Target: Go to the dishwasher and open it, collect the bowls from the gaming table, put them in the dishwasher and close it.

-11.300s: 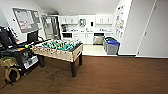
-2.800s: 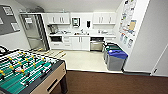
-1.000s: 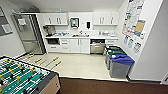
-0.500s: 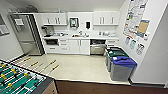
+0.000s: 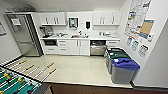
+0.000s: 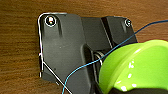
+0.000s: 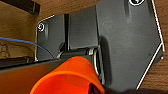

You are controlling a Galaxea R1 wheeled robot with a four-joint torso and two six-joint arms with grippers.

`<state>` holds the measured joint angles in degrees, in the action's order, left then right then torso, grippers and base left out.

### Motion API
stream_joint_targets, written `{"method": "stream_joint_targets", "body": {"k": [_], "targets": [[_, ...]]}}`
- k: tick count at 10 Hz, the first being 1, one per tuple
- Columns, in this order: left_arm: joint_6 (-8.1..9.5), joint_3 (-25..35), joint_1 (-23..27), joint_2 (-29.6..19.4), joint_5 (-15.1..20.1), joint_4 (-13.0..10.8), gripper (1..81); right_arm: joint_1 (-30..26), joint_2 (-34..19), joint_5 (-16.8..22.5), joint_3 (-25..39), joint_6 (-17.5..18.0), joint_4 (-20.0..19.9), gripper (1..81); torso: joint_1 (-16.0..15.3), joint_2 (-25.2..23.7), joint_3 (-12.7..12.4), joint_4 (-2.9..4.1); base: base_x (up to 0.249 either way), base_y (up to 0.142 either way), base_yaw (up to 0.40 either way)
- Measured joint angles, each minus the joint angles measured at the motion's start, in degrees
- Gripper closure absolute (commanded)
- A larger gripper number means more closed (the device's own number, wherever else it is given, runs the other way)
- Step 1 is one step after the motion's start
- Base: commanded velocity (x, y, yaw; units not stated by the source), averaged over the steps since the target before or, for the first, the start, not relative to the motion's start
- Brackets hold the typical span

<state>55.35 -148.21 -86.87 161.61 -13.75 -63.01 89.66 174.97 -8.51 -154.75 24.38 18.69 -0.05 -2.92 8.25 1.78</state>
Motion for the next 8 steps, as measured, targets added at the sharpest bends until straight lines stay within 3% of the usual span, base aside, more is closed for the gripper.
{"method": "stream_joint_targets", "body": {"k": [8], "targets": [[-0.02, 0.04, -0.32, 0.00, 0.00, 0.04, 81.1, 0.48, -0.07, 0.22, 0.01, -0.02, 0.00, 81.1, 0.08, -0.02, 0.00, 0.00, 0.189, 0.000, 0.000]]}}
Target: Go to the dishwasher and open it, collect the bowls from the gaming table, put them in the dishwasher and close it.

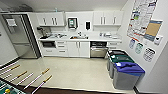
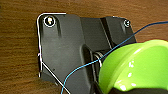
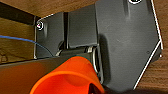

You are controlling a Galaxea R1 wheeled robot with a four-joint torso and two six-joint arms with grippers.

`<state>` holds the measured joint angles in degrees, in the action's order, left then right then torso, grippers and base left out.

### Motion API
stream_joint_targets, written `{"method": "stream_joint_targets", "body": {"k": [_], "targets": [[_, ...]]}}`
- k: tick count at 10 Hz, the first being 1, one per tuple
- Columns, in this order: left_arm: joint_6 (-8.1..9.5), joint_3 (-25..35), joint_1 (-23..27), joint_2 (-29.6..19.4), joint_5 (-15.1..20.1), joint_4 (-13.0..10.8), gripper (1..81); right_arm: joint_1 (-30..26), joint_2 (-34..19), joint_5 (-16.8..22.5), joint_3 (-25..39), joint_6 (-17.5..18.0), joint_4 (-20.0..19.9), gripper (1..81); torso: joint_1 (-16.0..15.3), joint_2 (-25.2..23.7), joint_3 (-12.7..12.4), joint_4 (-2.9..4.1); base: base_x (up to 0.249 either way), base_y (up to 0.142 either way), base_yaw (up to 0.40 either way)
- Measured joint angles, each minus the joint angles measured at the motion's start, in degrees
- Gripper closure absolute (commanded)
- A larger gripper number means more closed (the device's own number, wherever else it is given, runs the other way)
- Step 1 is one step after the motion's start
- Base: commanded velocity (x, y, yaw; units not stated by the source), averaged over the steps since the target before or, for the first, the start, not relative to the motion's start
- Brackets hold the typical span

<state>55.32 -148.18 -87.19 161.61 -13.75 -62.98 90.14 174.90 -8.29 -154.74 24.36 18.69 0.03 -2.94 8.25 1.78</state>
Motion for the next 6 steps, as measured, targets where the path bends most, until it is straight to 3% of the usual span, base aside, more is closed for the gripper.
{"method": "stream_joint_targets", "body": {"k": [6], "targets": [[0.00, -0.04, -0.05, 0.00, 0.02, 0.00, 81.1, -0.12, 0.21, -0.02, -0.01, 0.00, 0.00, 81.1, 0.00, 0.00, 0.00, 0.00, 0.189, 0.000, 0.000]]}}
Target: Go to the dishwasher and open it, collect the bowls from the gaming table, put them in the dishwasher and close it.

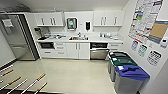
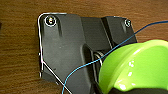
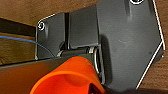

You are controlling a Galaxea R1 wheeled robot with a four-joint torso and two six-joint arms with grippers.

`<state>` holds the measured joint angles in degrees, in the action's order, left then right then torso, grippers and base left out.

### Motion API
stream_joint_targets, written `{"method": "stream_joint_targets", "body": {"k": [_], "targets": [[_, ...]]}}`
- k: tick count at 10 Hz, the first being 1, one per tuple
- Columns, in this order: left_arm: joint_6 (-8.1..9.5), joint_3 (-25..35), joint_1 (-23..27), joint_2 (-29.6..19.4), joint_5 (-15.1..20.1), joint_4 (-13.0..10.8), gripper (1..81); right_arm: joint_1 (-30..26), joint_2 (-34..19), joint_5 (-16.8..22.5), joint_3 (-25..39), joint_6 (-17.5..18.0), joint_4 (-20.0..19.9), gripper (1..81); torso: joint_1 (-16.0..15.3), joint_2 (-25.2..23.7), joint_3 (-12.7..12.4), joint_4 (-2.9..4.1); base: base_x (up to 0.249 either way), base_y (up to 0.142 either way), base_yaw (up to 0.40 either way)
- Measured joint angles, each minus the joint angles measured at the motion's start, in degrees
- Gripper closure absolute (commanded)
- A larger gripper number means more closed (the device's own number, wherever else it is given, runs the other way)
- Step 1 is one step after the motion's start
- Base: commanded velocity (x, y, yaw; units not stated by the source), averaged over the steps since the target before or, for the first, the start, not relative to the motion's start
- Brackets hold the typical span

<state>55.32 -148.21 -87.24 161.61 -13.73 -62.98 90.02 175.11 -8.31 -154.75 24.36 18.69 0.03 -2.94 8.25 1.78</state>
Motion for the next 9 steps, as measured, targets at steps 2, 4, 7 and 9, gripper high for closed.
{"method": "stream_joint_targets", "body": {"k": [2, 4, 7, 9], "targets": [[0.00, 0.04, 0.05, 0.00, -0.07, 0.00, 81.1, -0.02, -0.16, 0.00, -0.02, 0.00, 0.00, 81.1, 0.00, 0.00, 0.00, 0.00, 0.189, 0.000, 0.000], [0.00, 0.04, 0.00, 0.00, -0.05, 0.00, 81.1, 0.01, -0.07, 0.00, -0.02, 0.00, 0.00, 81.1, 0.00, 0.00, 0.00, 0.00, 0.189, 0.000, 0.000], [0.00, 0.02, 0.02, 0.00, -0.05, 0.00, 81.1, 0.00, -0.02, 0.00, -0.02, 0.00, 0.00, 81.1, 0.00, 0.00, 0.00, 0.00, 0.189, 0.000, 0.000], [0.00, 0.00, 0.02, -0.01, -0.05, 0.00, 81.1, 0.00, 0.00, 0.02, -0.02, 0.00, 0.00, 81.1, 0.00, 0.00, 0.00, 0.00, 0.189, 0.000, 0.000]]}}
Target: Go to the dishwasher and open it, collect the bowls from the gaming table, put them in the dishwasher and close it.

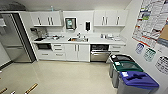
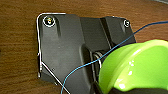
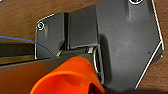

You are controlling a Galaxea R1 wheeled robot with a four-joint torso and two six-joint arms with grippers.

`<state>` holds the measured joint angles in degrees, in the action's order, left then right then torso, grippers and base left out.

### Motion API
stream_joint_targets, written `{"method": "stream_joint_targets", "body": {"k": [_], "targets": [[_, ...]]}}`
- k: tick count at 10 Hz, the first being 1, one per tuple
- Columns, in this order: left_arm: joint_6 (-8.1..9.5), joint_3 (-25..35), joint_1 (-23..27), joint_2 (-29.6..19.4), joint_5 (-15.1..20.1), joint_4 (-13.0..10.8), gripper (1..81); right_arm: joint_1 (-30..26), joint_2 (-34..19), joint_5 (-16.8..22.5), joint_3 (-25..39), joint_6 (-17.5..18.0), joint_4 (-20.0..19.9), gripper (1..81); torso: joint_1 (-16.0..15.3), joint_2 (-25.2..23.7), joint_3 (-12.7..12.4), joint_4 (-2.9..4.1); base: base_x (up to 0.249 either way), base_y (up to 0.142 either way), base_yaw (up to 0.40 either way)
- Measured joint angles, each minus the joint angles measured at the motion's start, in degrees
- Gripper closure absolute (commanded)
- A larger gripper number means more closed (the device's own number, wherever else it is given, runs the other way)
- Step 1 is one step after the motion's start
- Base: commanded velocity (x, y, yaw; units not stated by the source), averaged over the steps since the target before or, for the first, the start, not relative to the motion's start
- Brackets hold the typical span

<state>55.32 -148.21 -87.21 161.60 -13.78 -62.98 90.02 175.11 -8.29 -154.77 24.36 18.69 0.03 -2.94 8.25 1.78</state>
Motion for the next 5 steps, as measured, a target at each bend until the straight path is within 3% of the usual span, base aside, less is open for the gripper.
{"method": "stream_joint_targets", "body": {"k": [5], "targets": [[0.00, 0.00, 0.00, 0.00, 0.00, 0.00, 81.1, -0.02, -0.02, -0.02, 0.00, 0.00, 0.00, 81.1, -0.02, 0.00, 0.00, 0.00, 0.189, 0.000, 0.000]]}}
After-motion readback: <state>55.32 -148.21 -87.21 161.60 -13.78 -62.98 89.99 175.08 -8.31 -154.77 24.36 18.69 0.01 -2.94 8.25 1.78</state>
